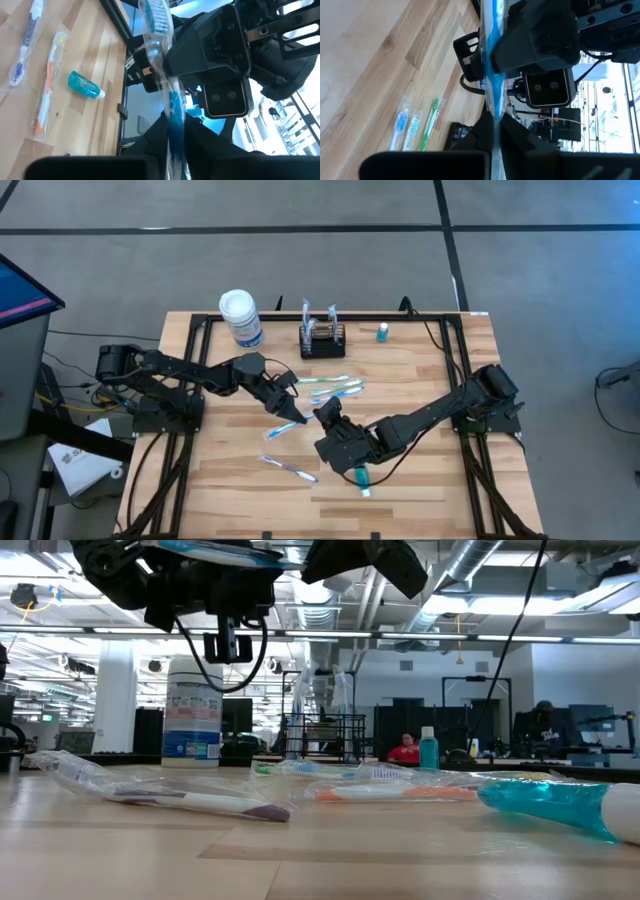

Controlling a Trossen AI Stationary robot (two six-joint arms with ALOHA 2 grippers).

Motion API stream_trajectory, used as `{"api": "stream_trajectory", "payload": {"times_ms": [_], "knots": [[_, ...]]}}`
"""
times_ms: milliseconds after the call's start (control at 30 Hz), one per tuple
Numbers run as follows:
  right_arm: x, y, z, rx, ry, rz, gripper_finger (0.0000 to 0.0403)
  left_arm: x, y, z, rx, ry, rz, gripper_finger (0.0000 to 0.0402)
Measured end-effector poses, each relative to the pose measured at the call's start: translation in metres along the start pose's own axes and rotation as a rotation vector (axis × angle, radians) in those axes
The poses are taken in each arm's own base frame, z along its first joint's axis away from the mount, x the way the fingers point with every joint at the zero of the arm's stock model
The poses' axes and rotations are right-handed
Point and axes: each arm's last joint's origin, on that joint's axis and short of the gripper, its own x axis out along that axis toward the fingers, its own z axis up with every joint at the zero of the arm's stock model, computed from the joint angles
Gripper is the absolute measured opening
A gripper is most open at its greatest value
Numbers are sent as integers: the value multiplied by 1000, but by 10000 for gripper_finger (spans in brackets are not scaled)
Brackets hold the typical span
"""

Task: Pick & Place toothbrushing station
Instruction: Put the bottom blue toothbrush into the black wire organizer

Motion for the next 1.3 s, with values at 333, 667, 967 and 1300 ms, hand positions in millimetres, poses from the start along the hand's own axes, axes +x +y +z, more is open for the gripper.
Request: {"api": "stream_trajectory", "payload": {"times_ms": [333,667,967,1300], "knots": [[-3,1,1,-13,-8,1,44,-1,0,1,21,-4,2,12],[-12,6,5,-75,-25,1,82,-1,1,1,59,-9,6,10],[-16,4,9,-75,-37,-1,145,-1,1,3,113,-52,24,10],[-33,-15,21,68,-65,-57,180,-2,2,6,229,-109,58,10]]}}
